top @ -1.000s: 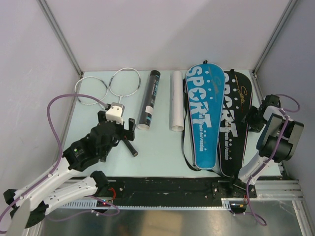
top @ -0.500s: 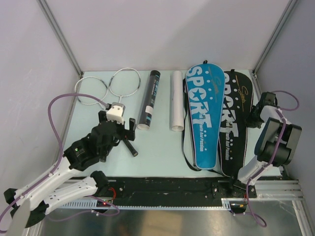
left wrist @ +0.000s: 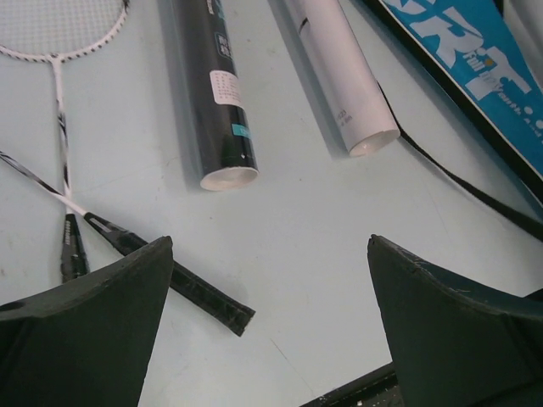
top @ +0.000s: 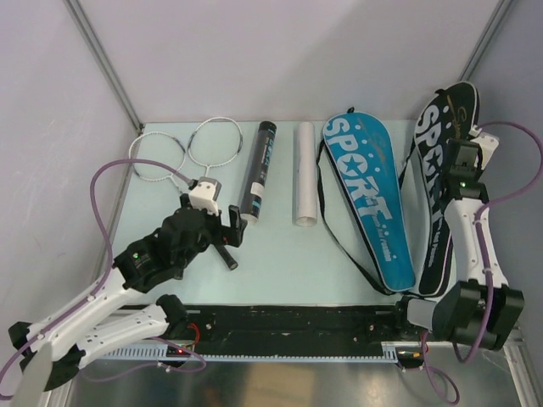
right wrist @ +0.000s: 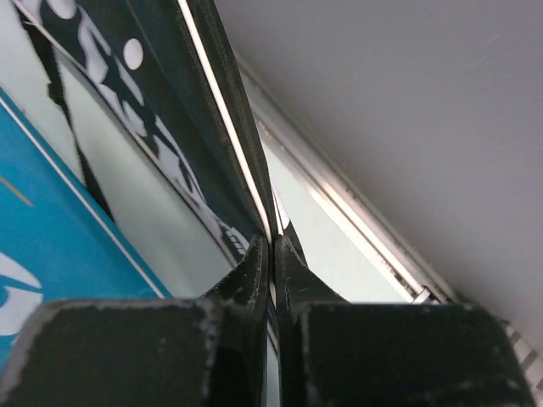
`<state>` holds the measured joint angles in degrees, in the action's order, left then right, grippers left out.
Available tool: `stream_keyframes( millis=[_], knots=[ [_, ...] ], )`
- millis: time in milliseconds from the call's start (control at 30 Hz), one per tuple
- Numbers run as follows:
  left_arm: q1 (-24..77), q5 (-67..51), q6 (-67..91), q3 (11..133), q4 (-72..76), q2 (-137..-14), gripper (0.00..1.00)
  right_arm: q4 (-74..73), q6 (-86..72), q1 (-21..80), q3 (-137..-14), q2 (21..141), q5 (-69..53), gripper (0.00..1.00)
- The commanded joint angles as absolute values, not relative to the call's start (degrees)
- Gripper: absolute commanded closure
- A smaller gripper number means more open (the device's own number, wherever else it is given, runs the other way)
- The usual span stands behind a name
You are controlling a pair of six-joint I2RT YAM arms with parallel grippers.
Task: Pack up the badminton gear
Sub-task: Pick up the racket bag from the center of the board.
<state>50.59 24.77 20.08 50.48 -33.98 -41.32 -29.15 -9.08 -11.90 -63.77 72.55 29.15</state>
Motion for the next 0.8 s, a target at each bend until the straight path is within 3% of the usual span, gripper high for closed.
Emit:
stream_keyframes(
  millis=[0,267,500,767],
  knots=[
    [50.19,22.65,22.34,52.20,-32.52,-42.53,0.00,-18.90,-5.68,-8.55,-66.97,65.91,40.07,1.00],
    [50.23,22.89,22.68,53.00,-32.44,-44.06,0.00,-17.65,-1.67,-1.27,-70.28,62.91,32.49,1.00],
    [50.11,22.57,23.71,53.49,-32.32,-44.96,0.00,-11.49,2.55,8.01,-70.60,61.46,36.10,1.00],
    [49.95,20.07,24.35,53.83,-31.61,-46.61,0.00,2.32,7.75,11.28,-70.58,56.36,41.21,1.00]
  ],
)
